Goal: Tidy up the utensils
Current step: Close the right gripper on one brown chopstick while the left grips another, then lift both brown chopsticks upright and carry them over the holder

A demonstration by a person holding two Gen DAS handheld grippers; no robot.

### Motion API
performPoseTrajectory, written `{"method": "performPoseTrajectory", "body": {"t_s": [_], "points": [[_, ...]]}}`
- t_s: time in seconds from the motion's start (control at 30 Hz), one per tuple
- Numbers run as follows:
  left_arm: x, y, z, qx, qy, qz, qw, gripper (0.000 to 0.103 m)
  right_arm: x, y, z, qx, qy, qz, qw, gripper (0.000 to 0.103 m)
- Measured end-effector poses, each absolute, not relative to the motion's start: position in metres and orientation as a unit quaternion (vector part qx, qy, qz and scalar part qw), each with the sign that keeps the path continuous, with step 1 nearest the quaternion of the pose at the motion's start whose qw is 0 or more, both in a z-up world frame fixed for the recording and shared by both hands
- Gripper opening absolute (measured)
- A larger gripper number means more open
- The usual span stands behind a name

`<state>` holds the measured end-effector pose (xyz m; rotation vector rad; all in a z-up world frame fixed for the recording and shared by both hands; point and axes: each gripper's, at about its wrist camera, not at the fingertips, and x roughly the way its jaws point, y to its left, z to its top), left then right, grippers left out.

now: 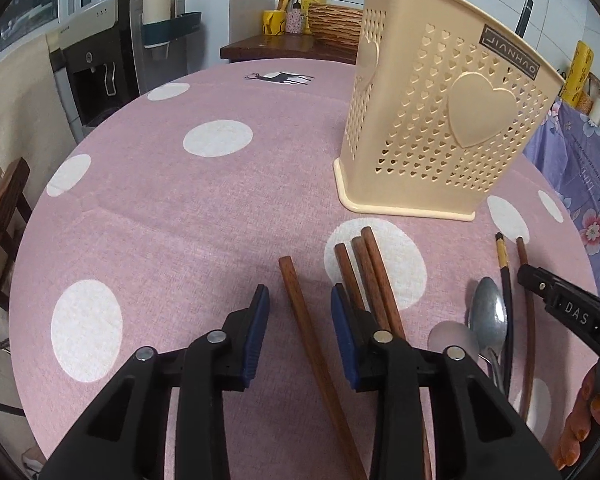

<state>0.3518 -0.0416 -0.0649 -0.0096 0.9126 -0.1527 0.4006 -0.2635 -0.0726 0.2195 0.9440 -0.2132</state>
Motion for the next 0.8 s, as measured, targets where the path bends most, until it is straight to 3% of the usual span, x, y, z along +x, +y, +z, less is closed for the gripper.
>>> {"method": "performPoseTrajectory", "body": {"t_s": [0.27,0.8], "points": [[0.356,-0.049,-0.066,0.020,0.438,-0.068,0.896,0.012,0.416,-0.260,-0.073,0.086,0.453,-0.114,0.880,0.012],[0.358,-0.044,-0.064,0.004,0.432,-0.085,0.898,0.008,0.415,-0.265,-0.071,0.109,0.439,-0.078,0.889,0.008]]}}
